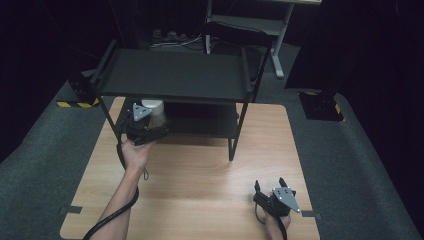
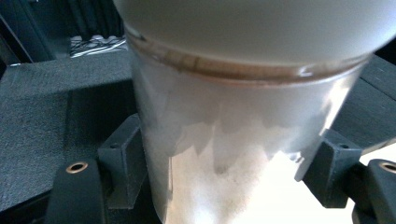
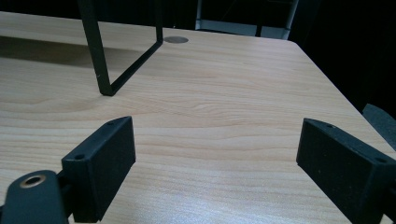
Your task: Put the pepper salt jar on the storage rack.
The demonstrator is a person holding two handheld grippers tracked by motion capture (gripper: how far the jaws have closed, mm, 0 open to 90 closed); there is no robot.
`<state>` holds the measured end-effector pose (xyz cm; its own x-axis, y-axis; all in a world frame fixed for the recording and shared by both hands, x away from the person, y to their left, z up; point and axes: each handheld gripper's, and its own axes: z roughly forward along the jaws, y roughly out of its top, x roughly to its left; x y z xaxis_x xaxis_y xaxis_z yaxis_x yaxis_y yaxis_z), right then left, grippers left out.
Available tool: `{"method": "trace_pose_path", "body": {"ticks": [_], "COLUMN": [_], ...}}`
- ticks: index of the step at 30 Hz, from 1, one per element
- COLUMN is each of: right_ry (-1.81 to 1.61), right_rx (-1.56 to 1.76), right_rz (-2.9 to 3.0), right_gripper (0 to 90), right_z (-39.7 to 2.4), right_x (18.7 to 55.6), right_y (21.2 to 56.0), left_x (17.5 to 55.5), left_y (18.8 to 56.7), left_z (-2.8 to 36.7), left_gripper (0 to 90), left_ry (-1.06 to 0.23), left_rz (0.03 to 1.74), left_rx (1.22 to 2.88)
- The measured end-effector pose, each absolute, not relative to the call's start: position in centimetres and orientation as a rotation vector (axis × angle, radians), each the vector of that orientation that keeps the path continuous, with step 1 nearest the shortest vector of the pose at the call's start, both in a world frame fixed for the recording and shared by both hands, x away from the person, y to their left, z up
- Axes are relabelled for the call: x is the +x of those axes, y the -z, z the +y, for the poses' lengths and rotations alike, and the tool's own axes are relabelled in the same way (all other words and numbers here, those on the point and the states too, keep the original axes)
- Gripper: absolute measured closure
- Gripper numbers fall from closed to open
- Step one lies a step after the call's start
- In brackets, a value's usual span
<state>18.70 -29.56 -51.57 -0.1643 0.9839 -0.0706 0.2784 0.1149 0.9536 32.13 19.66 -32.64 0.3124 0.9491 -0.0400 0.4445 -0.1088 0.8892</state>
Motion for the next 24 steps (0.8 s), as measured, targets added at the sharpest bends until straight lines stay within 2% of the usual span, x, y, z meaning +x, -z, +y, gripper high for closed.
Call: {"method": "trace_pose_path", "body": {"ticks": [24], "right_ry": [-1.093], "right_rx": [1.267], "right_rz": [1.584], "right_gripper": [10.7], "right_z": [-29.47], "right_x": [18.74], "right_y": [51.57], "left_x": [33.29], "left_y": [32.83], "left_z": [19.07], "left_gripper": [26.6], "left_ry": [-0.751], "left_rz": [1.262], "left_rx": [1.719]}}
